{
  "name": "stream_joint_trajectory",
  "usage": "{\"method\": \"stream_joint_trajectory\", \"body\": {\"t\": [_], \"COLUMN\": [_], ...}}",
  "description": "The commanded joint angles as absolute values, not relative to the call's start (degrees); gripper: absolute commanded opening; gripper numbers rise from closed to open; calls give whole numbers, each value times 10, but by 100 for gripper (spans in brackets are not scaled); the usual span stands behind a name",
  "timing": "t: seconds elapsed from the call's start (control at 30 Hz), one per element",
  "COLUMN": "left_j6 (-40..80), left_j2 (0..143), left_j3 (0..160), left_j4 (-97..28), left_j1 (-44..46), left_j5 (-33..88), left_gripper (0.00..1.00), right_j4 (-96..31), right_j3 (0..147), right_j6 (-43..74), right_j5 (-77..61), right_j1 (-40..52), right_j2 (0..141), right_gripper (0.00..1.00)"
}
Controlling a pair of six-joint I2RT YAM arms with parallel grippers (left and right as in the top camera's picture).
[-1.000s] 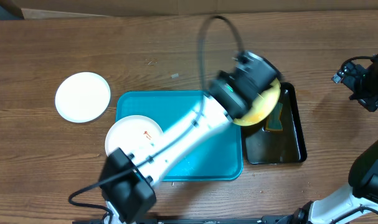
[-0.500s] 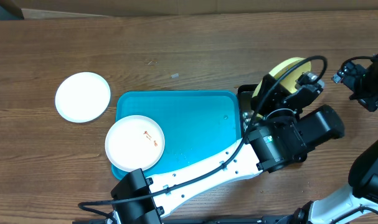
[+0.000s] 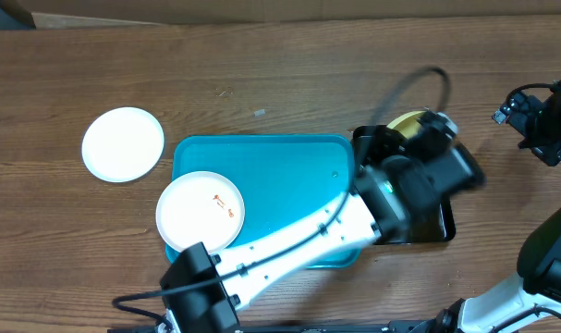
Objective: Clean dirty plates on tray and stack at the side
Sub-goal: 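Swing the yellow plate left and stack it on the cream plate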
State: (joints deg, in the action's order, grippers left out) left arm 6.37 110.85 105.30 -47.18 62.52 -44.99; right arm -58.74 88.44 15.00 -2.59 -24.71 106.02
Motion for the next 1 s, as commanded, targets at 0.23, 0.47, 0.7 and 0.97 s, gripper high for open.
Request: {"method": "stream_joint_trajectory", "body": {"t": [0.23, 0.47, 0.7, 0.97], "left_j6": [185, 184, 183, 228], "left_j2": [1091, 1091, 1094, 1094], "left_j3": [1065, 1065, 1045, 949], "left_j4": [-509, -590, -651, -587], "left_j1": [330, 110, -124, -273], "left_j5": [203, 230, 113, 22], "left_gripper": [4, 4, 4, 4], "right_j4": [-586, -586, -586, -586], "right_j3": [891, 891, 891, 891], "right_j6": [154, 154, 154, 154], "right_j5": [-27, -27, -27, -27], "right_j1": [-248, -248, -248, -248], "right_j2": [1056, 1056, 1056, 1056], "right_gripper": [100, 100, 100, 100]}}
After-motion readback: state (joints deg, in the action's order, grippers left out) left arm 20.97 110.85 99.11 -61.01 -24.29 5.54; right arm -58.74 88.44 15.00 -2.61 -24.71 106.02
